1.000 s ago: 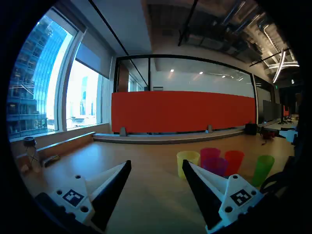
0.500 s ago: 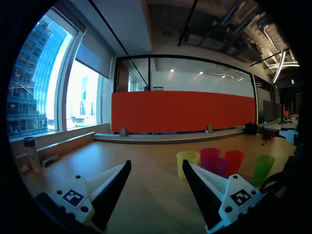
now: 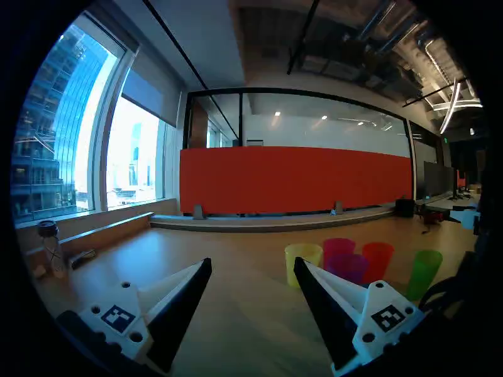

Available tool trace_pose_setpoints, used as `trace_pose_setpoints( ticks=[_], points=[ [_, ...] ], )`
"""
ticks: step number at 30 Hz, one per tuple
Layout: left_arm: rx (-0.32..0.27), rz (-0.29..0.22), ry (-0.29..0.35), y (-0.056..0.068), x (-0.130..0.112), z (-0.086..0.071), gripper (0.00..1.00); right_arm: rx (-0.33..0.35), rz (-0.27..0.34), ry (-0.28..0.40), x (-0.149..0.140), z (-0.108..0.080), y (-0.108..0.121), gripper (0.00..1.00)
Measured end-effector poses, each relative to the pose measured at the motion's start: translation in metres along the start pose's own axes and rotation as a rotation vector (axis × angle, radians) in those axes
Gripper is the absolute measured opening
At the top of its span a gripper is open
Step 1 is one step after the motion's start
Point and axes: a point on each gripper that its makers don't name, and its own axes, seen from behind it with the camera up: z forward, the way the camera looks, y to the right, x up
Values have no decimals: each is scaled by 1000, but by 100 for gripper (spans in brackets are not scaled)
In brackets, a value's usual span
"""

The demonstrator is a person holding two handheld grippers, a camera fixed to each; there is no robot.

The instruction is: Pour water

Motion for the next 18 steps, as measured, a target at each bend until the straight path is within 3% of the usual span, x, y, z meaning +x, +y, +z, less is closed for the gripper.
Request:
trace_pose_setpoints(
  ticks=[18],
  points=[
    [-1, 0, 0, 1, 0, 0, 97, 0, 0, 0, 0, 0, 0, 99]
  ],
)
